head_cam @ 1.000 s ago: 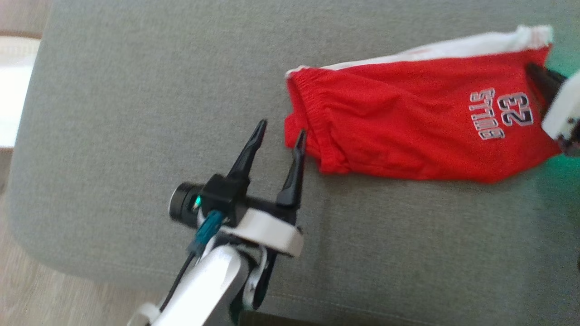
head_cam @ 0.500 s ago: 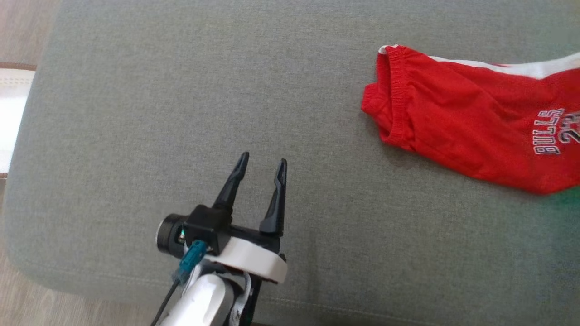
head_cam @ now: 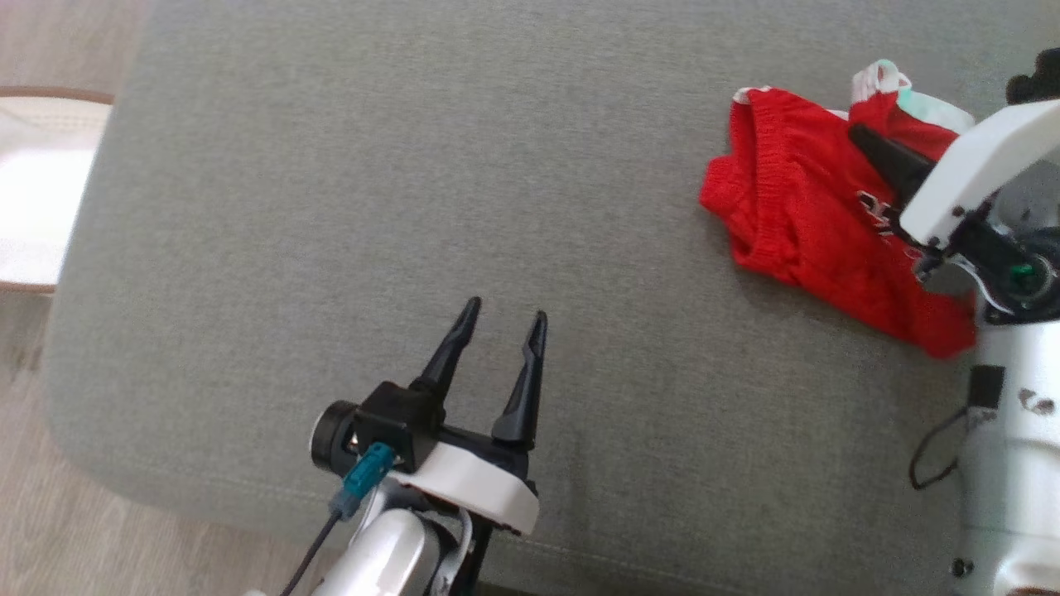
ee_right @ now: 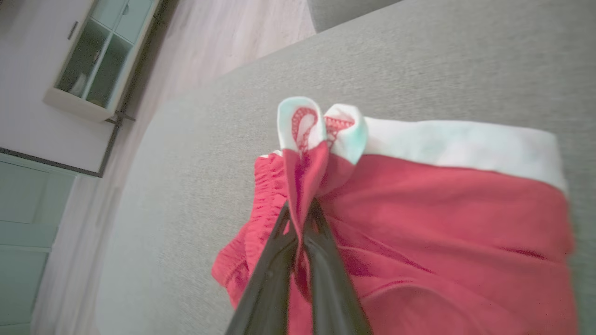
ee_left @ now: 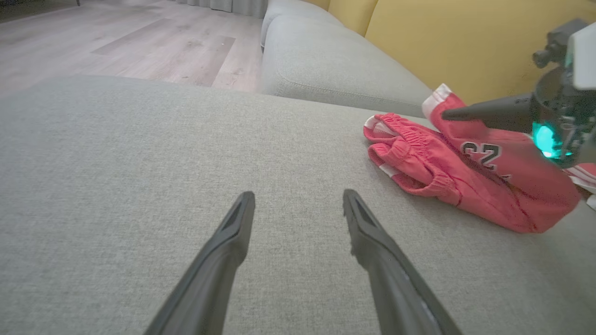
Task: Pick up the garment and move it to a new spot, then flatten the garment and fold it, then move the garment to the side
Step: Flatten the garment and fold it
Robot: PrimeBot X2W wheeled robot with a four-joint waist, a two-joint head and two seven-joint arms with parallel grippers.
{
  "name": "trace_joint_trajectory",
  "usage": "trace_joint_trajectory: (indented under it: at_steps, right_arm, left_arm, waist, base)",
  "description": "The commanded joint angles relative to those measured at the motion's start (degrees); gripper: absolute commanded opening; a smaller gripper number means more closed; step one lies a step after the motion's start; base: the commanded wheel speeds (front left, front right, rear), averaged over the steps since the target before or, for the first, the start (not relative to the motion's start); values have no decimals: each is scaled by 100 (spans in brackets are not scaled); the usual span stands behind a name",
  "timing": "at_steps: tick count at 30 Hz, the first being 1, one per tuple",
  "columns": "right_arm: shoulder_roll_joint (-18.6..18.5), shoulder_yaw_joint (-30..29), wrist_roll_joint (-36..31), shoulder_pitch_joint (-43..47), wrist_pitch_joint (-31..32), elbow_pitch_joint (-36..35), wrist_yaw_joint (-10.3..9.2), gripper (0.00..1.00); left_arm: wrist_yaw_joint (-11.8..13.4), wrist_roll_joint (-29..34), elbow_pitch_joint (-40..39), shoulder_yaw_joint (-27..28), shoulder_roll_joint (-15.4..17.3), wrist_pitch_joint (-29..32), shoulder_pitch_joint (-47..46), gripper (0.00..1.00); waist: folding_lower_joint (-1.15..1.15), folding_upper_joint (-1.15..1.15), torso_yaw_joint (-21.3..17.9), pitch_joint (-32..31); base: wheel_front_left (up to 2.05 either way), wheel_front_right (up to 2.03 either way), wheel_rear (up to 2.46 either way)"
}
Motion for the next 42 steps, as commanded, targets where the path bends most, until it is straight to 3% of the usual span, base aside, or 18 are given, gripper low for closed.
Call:
trace_joint_trajectory:
  at_steps: [1,11,12,13,14,20,25,29,33,40,42]
  right_arm:
    - [88,159,110,-316,-110,-126,-4,0]
    - [92,742,598,-633,-1053,1227,-4,0]
    - [92,804,628,-638,-1134,1291,-4,27]
    - [92,859,706,-641,-1222,1347,-4,86]
    - [92,922,823,-636,-1300,1404,-4,100]
    - [92,1401,1870,-530,-1729,1540,-4,100]
    - [92,1744,2352,-211,-2092,998,-4,100]
    - [-43,1722,1650,286,-2505,98,-4,100]
    - [-605,1704,738,1005,-3113,-698,-4,100]
    - [-1256,1536,-478,2036,-4331,-736,-4,100]
    - [-1289,1473,-629,2142,-4560,-537,-4,47]
  left_arm:
    - [10,-41,-137,122,-20,-44,-139,100]
    - [178,-332,-79,-163,-22,-44,-77,100]
    - [177,-340,-69,-184,-22,-44,-68,100]
    - [177,-351,-57,-197,-22,-44,-61,100]
    - [182,-358,-47,-201,-22,-44,-56,100]
    - [194,-341,29,-145,-22,-45,-24,100]
    - [152,-205,100,61,-22,-45,82,100]
    - [104,-96,127,298,-22,-45,208,100]
    - [24,6,116,485,-22,-45,356,100]
    - [-134,253,0,791,-22,-45,645,100]
    - [-178,317,-82,869,-22,-45,702,100]
  waist:
    - [0,0,89,-48]
    - [0,0,290,-253]
    - [0,0,285,-260]
    - [0,0,275,-270]
    - [0,0,260,-286]
    - [0,0,46,-436]
    - [0,0,-268,-643]
    - [0,0,-524,-809]
    - [0,0,-713,-986]
    - [0,0,-925,-1179]
    - [0,0,-925,-1108]
  base:
    - [0,0,0]
    - [0,0,0]
    - [0,0,0]
    - [0,0,0]
    - [0,0,0]
    - [0,0,0]
    - [0,0,0]
    - [0,0,0]
    - [0,0,0]
    - [0,0,0]
    - [0,0,0]
